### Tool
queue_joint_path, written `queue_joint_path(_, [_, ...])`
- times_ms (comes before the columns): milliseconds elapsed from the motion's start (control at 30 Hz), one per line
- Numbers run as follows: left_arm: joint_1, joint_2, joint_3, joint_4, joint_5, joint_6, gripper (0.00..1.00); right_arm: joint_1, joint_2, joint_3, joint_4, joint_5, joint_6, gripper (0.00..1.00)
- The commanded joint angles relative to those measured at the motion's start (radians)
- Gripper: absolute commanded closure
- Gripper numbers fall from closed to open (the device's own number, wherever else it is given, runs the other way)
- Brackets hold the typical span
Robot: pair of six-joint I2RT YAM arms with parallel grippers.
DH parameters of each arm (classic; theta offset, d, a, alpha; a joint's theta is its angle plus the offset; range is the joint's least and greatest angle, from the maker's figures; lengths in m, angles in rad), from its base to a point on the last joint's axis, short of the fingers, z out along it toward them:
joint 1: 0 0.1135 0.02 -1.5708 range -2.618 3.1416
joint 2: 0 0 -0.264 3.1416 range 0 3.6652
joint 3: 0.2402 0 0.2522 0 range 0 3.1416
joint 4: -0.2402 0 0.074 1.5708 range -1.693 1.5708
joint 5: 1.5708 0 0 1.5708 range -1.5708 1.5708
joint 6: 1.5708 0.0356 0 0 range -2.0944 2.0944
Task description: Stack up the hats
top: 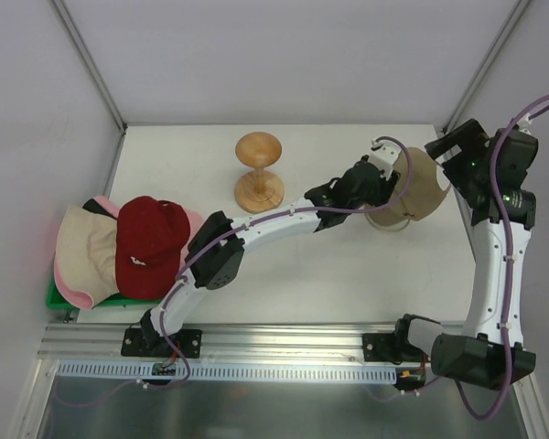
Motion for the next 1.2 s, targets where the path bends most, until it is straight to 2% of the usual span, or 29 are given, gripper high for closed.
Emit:
queue_joint_path(0, [-0.005,-0.125,-0.032,0.081,-0.006,0.012,0.44,-0.034,0.016,-0.010,0.015,-0.008,-0.025,0.01])
queue_joint_path(300, [-0.007,-0.286,-0.169,0.129,-0.020,0.036,0.26,-0.065,0.060,0.003,-0.012,-0.015,-0.039,0.01])
queue_joint_path(433, [-0.007,-0.406,-0.320,0.152,-0.054,0.042,0.20,-0.065,0.057,0.029,-0.047,-0.011,-0.051,0.00])
queue_joint_path(533, [-0.007,-0.527,-0.429,0.138,-0.113,0.048,0.17,-0.065,0.042,0.062,-0.080,-0.028,-0.069,0.00])
queue_joint_path(600, [-0.005,-0.636,-0.476,0.095,-0.208,0.045,0.16,-0.063,0.025,0.071,-0.087,-0.048,-0.077,0.00])
queue_joint_path(700, [0.002,-0.802,-0.574,-0.047,-0.395,0.009,0.15,-0.037,-0.004,0.079,-0.097,-0.103,-0.103,0.01])
queue_joint_path(733, [0.011,-0.846,-0.616,-0.098,-0.437,-0.045,0.15,-0.020,-0.009,0.083,-0.111,-0.104,-0.114,0.01])
queue_joint_path(767, [0.024,-0.892,-0.634,-0.247,-0.471,-0.082,0.16,0.030,-0.010,0.089,-0.117,-0.103,-0.126,0.01])
queue_joint_path(800, [0.062,-0.979,-0.649,-0.326,-0.510,-0.129,0.17,0.065,-0.010,0.091,-0.125,-0.100,-0.146,0.01])
queue_joint_path(867, [0.108,-1.111,-0.704,-0.531,-0.528,-0.252,0.18,0.185,-0.018,0.082,-0.131,-0.063,-0.160,0.00])
queue_joint_path(933, [0.198,-1.189,-0.736,-0.665,-0.546,-0.357,0.20,0.274,-0.021,0.069,-0.124,0.001,-0.174,0.00])
queue_joint_path(967, [0.234,-1.219,-0.740,-0.730,-0.545,-0.385,0.21,0.361,-0.021,0.056,-0.117,0.018,-0.172,0.00])
queue_joint_path(1000, [0.301,-1.272,-0.746,-0.852,-0.558,-0.410,0.21,0.403,-0.018,0.054,-0.105,0.043,-0.171,0.00])
queue_joint_path(1167, [0.490,-1.358,-0.793,-1.133,-0.577,-0.533,0.24,0.642,0.042,0.051,-0.071,0.113,-0.169,0.01])
